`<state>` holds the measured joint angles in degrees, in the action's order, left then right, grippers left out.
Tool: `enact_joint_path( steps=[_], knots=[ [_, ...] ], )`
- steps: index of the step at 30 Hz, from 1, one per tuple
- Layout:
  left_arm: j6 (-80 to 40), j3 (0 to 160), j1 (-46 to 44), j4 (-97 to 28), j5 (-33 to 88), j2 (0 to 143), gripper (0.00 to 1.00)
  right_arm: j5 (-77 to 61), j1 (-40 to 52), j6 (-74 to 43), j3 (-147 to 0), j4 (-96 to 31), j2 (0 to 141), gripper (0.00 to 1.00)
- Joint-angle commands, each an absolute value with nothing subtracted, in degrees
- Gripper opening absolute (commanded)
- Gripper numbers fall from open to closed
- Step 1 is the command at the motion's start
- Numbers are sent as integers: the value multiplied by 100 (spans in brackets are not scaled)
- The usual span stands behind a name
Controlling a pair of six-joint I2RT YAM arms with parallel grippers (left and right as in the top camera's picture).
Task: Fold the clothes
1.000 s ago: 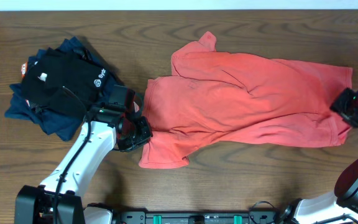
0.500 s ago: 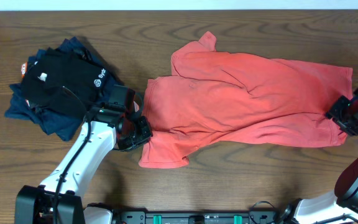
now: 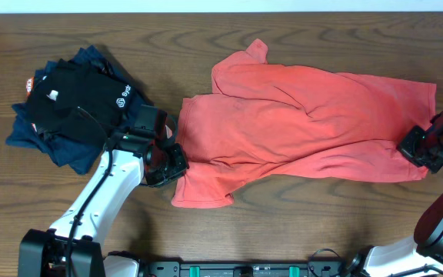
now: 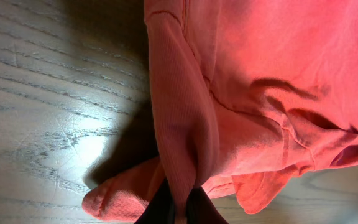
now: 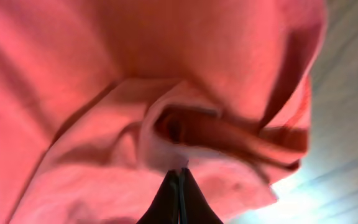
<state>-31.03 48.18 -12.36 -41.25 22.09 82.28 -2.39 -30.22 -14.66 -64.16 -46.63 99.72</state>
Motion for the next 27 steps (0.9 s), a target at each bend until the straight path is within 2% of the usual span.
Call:
enact_joint_path(
  steps=[1, 4, 5, 7, 8, 10, 16, 22, 24, 26, 27],
  knots=[
    [-3002, 4792, -1201, -4123, 2141, 8189, 7, -812, -3048, -1450, -7006, -4923, 9874, 1],
    [-3002, 4790, -1201, -4125, 2141, 8189, 6, -740, -3065, -1448, -7647, -5328, 9856, 1],
    [-3002, 4792, -1201, -4123, 2141, 8189, 7, -663, -3063, -1409, -7793, -5400, 9856, 6],
    [-3002, 4792, -1201, -4123, 2141, 8189, 6, -482, -3063, -1275, -7905, -5485, 9856, 36],
    [-3002, 4790, -1201, -4125, 2141, 8189, 7, -329, -3065, -1240, -7896, -5502, 9856, 41],
    [-3002, 4792, -1201, -4125, 2141, 8189, 7, -16, -3070, -1232, -7806, -5502, 9874, 47],
    [-3002, 4792, -1201, -4123, 2141, 8189, 7, 167, -3070, -1190, -7179, -5070, 10060, 55],
    [-3002, 4790, -1201, -4125, 2141, 8189, 6, 54, -3068, -1192, -6558, -4543, 10359, 54],
    [-3002, 4790, -1201, -4125, 2141, 8189, 7, -56, -3070, -1192, -6512, -4434, 10457, 51],
    [-3002, 4792, -1201, -4123, 2141, 8189, 6, -121, -3068, -1190, -6512, -4410, 10492, 31],
    [-3002, 4792, -1201, -4123, 2141, 8189, 7, -185, -3070, -1190, -6523, -4410, 10486, 13]
  ],
)
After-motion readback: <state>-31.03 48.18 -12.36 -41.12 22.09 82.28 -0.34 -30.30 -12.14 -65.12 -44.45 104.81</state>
